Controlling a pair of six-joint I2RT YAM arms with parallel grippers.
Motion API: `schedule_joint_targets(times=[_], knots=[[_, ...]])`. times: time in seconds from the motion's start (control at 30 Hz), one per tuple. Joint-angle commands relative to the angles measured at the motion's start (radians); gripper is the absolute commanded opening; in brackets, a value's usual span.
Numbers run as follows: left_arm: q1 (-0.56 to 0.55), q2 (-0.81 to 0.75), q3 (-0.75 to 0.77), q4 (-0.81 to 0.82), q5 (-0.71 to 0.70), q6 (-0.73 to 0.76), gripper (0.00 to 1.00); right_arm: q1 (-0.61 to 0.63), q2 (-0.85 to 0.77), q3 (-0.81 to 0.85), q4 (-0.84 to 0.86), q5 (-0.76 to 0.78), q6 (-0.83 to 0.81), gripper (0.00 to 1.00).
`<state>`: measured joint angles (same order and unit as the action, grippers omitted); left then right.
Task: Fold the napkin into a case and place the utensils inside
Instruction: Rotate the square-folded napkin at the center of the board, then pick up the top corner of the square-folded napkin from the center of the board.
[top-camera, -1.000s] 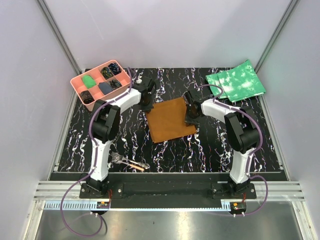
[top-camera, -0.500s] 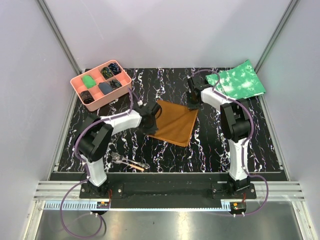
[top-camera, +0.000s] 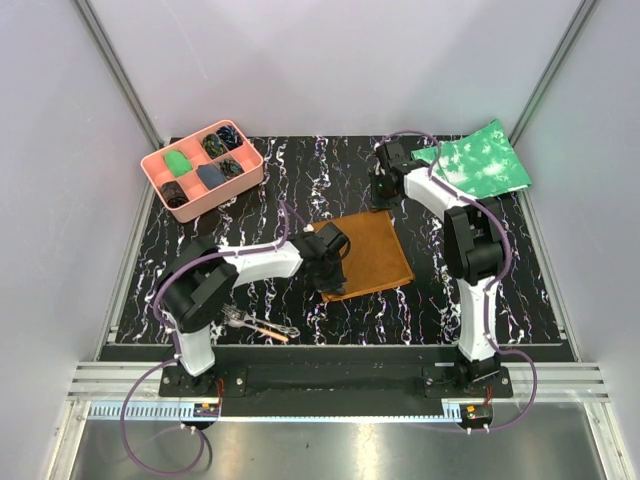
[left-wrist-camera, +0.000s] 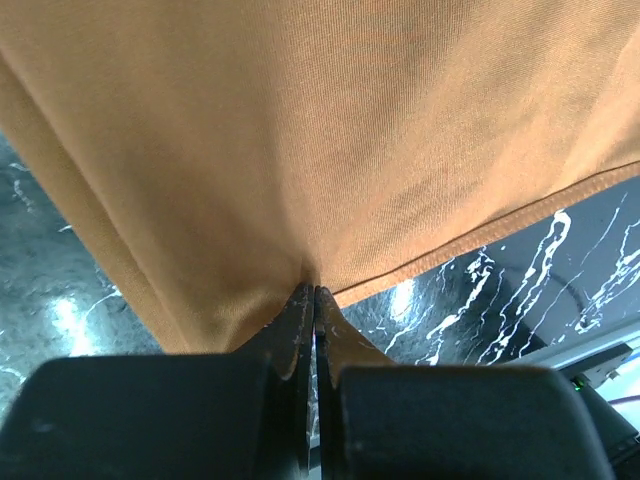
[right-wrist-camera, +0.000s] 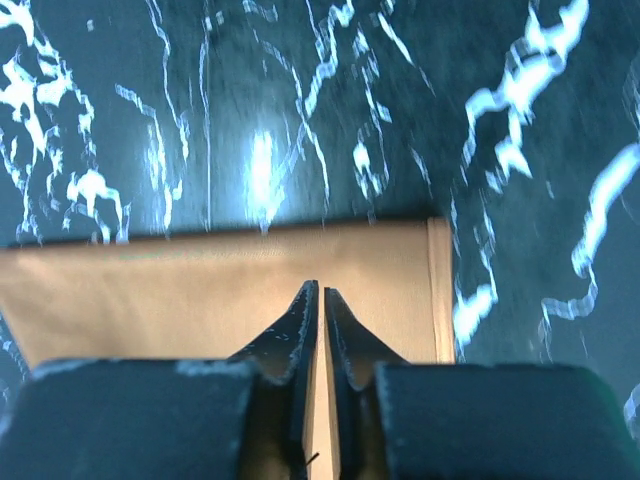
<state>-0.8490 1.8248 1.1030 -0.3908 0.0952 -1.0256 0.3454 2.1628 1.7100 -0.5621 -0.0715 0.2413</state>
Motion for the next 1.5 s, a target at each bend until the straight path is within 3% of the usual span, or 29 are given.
schedule_joint_targets(times=[0.0, 0.27, 0.37, 0.43, 0.57, 0.77, 0.93, 1.07, 1.23, 1.47], knots=[[0.007, -0.13, 0.008, 0.003, -0.012, 0.016, 0.01, -0.02, -0.198, -0.085, -0.071, 0.027, 0.081, 0.16], [0.068, -0.147, 0.006, -0.028, 0.026, 0.183, 0.07, -0.105, -0.492, -0.47, -0.061, -0.066, 0.138, 0.5], [0.071, -0.16, -0.014, -0.046, 0.005, 0.237, 0.24, -0.121, -0.569, -0.551, -0.058, -0.105, 0.127, 0.56], [0.071, -0.206, -0.046, -0.043, -0.037, 0.249, 0.37, -0.121, -0.596, -0.582, -0.056, -0.12, 0.124, 0.56], [0.07, -0.237, -0.11, -0.046, -0.031, 0.24, 0.45, -0.123, -0.644, -0.647, -0.052, -0.149, 0.141, 0.56], [0.07, -0.271, -0.195, 0.0, -0.014, 0.205, 0.41, -0.102, -0.681, -0.728, 0.048, -0.293, 0.194, 0.57], [0.067, -0.291, -0.219, 0.082, 0.069, 0.162, 0.41, -0.114, -0.641, -0.73, 0.01, -0.105, 0.173, 0.68], [0.064, -0.277, -0.221, 0.104, 0.087, 0.142, 0.4, -0.14, -0.615, -0.73, -0.01, -0.045, 0.155, 0.68], [0.064, -0.236, -0.21, 0.136, 0.121, 0.122, 0.44, -0.167, -0.598, -0.745, -0.009, -0.027, 0.147, 0.66], [0.062, -0.19, -0.192, 0.141, 0.138, 0.107, 0.38, -0.18, -0.532, -0.765, 0.039, -0.131, 0.145, 0.5]])
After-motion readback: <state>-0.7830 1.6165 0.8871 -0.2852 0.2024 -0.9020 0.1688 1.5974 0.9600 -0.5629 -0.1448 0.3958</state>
